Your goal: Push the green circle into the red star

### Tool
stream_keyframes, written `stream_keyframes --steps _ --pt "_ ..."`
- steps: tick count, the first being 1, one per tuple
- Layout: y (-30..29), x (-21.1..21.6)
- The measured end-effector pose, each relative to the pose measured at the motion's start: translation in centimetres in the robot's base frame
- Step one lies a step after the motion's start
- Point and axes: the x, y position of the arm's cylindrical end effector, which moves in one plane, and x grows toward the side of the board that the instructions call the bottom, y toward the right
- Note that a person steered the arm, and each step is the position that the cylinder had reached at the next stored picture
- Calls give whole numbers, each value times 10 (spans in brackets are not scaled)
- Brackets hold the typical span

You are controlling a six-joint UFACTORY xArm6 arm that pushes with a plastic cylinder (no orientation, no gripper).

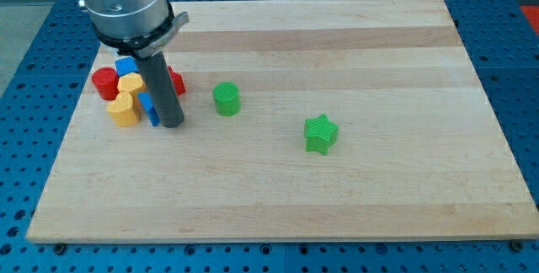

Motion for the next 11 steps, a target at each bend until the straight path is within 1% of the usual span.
stream_keyframes --steps 1,2,3,4,5,7,9,11 --pt "23 12" --pt "66 12" --pt "108 6" --pt "129 -16" --pt "127 -28" --pt "80 -32" --pt "60 -52" --pt "43 -52"
